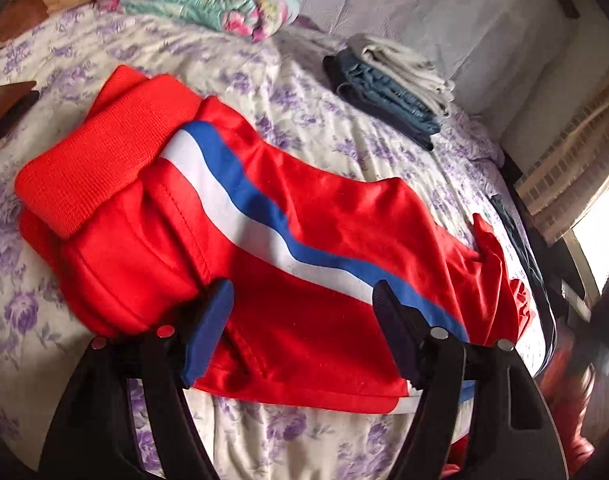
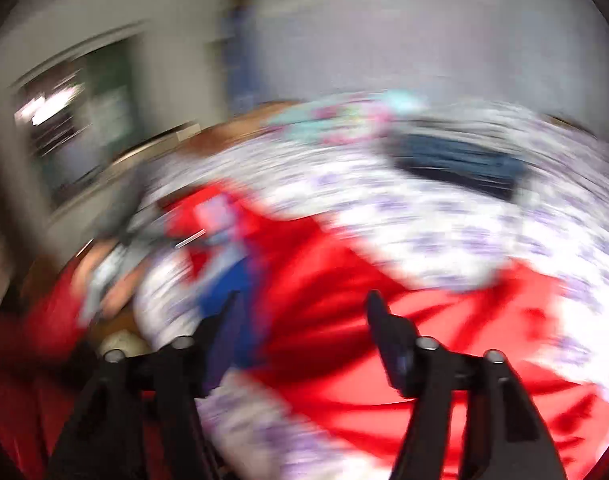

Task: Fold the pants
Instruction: 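Lay the folded tracksuit down and open both grippers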

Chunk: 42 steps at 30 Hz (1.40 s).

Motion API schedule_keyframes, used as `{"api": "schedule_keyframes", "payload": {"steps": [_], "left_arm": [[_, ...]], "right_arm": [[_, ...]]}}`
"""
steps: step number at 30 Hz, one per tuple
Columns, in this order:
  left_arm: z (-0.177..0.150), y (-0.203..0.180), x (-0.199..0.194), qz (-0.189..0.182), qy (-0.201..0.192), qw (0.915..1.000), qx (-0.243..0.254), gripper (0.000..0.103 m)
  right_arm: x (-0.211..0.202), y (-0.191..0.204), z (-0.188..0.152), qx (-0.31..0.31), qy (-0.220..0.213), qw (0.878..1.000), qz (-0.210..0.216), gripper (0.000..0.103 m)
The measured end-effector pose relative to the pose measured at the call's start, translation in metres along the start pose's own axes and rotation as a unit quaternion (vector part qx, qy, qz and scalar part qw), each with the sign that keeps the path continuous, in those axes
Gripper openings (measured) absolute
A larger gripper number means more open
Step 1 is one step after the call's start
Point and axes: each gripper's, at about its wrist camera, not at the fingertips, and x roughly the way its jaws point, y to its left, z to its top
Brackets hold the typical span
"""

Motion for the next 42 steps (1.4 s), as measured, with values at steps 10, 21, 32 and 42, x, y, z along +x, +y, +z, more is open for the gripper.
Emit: {"api": "schedule_keyframes", "payload": {"steps": [10,21,32,42], "left_arm": [[-0.032,-0.044,0.019,0.092,-0.065,0.9853,0.128,0.098],[-0.039,-0.046,0.022,0.108,-0.088,0.9779,0.156,0.099],[-0.038,-0.042,0.018,0.092,-0.089,0.9803,0.15,0.099],[-0.038,-0.044,0.021,0.104,-0.086,0.9801,0.146,0.099]], "right_arm": [[0.099,-0.125,0.033,0.162,0.147,0.962,-0.166,0.069],[0.094,-0.152,0.009,0.18,0.1,0.962,-0.179,0.027],[-0.116,-0.153,-0.095,0.324,-0.14,0.929,-0.109,0.025],[-0.13,-0.171,-0.16,0.408,-0.108,0.903,-0.084,0.052]]}}
